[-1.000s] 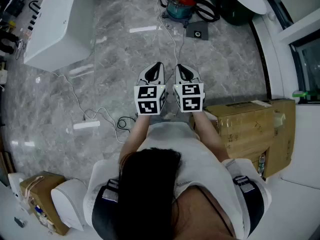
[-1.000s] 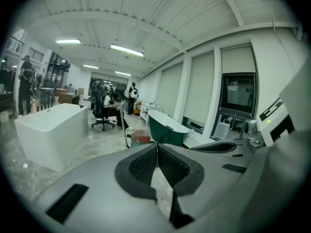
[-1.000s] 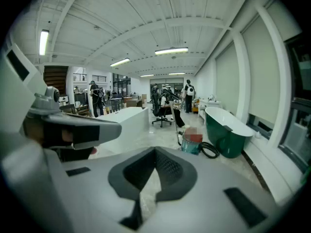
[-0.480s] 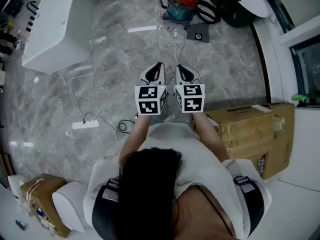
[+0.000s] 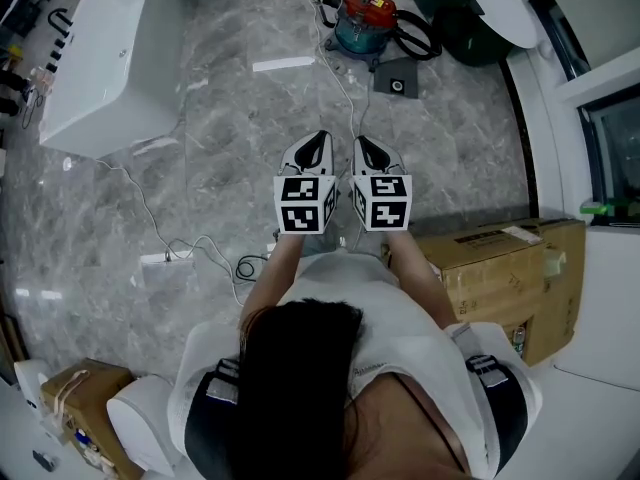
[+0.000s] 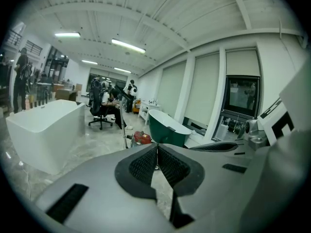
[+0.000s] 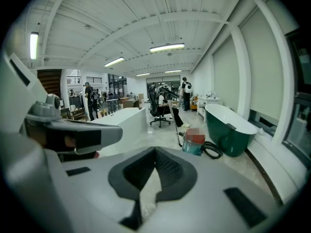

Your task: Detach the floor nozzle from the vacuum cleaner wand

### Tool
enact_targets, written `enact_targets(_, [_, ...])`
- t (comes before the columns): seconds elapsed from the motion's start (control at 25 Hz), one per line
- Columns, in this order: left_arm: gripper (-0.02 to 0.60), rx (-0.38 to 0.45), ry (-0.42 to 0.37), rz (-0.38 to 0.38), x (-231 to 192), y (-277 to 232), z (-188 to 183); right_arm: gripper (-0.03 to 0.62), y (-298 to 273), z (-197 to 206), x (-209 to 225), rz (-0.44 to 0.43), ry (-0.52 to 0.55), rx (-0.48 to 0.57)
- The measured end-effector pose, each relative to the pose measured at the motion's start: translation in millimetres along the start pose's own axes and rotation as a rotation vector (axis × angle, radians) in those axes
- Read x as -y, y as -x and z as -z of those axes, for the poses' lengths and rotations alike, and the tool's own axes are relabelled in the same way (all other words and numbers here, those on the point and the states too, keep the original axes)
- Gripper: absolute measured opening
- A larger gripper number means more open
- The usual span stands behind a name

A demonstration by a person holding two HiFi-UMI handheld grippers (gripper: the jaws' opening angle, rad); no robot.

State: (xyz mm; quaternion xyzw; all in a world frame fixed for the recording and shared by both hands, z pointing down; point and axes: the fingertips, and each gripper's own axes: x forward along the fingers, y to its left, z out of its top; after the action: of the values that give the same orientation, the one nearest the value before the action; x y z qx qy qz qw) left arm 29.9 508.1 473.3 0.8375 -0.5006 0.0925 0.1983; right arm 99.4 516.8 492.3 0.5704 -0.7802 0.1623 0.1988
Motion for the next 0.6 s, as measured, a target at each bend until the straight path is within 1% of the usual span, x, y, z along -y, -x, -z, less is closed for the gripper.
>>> enact_targets(0.2, [0.008,-0.028,0.007,-0.001,-22,-16,-2,0.015,-22,0,1,0.004,-0.034,-0.020])
enact_targets(0.44, [0.008,-0.018,0.002,0.016,-46,-31,-20,0.015,-47,-16,-5,0.017,-0.042,-0.022])
enact_targets(0.6, [0.008,-0.031,0.004,0.022,-62,-39,-20,0.015,-63,-21,-11,0.019,-0.039,-0.034])
